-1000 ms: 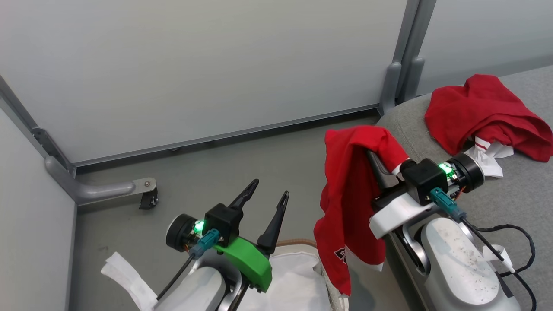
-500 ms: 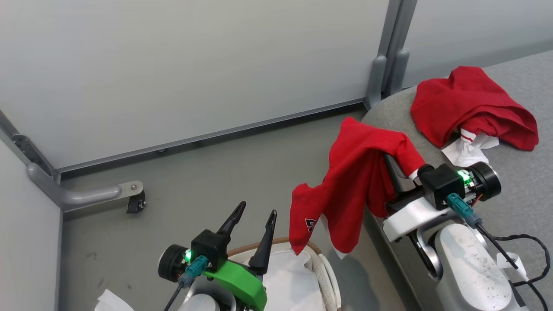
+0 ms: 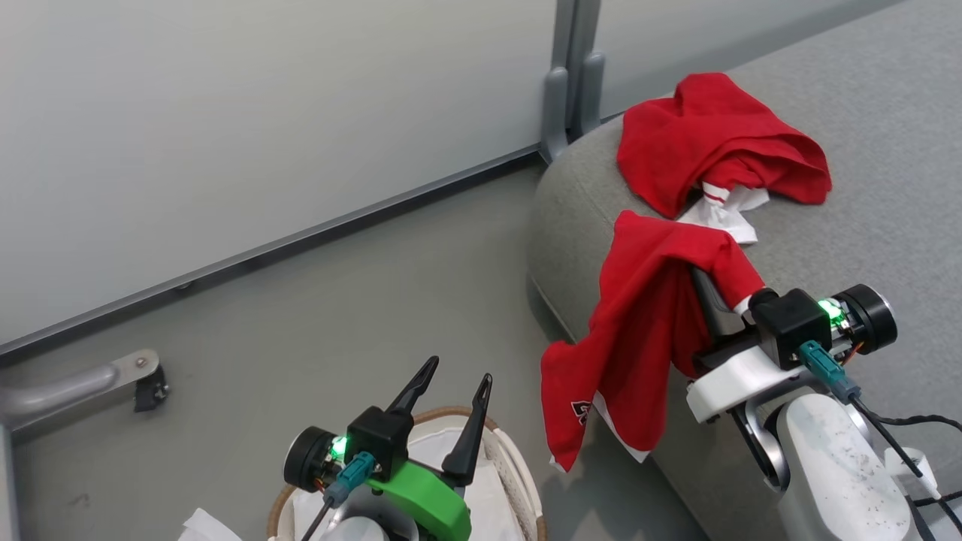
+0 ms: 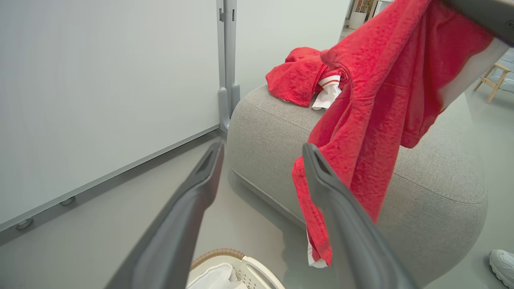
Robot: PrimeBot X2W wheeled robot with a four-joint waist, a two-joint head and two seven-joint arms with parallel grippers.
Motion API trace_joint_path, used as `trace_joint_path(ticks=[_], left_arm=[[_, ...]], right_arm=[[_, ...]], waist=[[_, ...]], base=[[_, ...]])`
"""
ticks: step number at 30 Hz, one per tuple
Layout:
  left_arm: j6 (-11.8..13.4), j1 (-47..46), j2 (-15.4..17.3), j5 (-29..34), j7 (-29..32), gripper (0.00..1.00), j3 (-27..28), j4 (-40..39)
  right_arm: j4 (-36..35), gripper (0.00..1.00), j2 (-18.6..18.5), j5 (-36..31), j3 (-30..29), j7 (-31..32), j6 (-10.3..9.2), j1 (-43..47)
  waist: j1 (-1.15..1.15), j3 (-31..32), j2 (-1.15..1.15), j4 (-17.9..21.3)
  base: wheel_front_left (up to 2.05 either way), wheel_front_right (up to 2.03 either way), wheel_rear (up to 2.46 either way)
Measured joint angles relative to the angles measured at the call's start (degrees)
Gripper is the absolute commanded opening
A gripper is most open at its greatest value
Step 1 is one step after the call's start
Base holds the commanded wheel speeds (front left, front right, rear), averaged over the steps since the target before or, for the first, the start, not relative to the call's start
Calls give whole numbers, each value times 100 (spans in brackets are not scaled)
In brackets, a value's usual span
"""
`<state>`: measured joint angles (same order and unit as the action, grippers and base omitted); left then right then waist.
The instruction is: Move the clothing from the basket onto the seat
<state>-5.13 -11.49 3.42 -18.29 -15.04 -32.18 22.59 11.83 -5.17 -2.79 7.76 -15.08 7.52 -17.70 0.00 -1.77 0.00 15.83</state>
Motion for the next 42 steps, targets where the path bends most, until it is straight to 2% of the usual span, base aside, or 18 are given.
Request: trace_joint_path(ticks=[9, 13, 17, 22, 25, 29, 35, 38, 42], left_arm=[[-97, -97, -42, 171, 0, 100, -29, 82], [-133, -190, -45, 252, 0, 100, -32, 81], [-146, -318, -32, 370, 0, 100, -7, 100], [-162, -536, 103, 454, 0, 100, 53, 86], [-171, -723, 138, 536, 0, 100, 19, 57], [-186, -1011, 255, 613, 0, 100, 9, -20], [-155, -1369, 432, 803, 47, 100, -15, -276], [-97, -1404, 556, 870, 133, 100, -11, -515], [-65, -1408, 598, 892, 185, 100, -62, -683]], right_arm=[[-82, 0, 7, -8, -221, 0, 0, 69], [-125, 0, -25, -42, -353, 0, 1, 40], [-292, 0, -280, -191, -598, 0, 0, -420], [-365, 0, -782, -309, -877, 0, 1, -1342], [-229, 0, -1324, -446, -883, 0, 1, -1983], [112, 0, -1934, -382, -927, 0, 1, -2898], [887, 0, -2604, -283, -1101, 0, 0, -3893], [1370, 0, -2677, -354, -1176, 0, 1, -4207], [1948, 0, -2552, -464, -1464, 1, 1, -4262]], waist=[[0, -257, 0, 687], [0, -479, 0, 825], [0, -739, 0, 864], [0, -1097, 0, 820], [0, -1338, 0, 743], [0, -1711, 0, 603], [1, -2370, 0, 358], [2, -2787, 0, 208], [2, -3183, 0, 43]], base=[[0, 0, 0], [0, 0, 0], [0, 0, 0], [0, 0, 0], [0, 0, 0], [0, 0, 0], [0, 0, 0], [0, 0, 0], [0, 0, 0]])
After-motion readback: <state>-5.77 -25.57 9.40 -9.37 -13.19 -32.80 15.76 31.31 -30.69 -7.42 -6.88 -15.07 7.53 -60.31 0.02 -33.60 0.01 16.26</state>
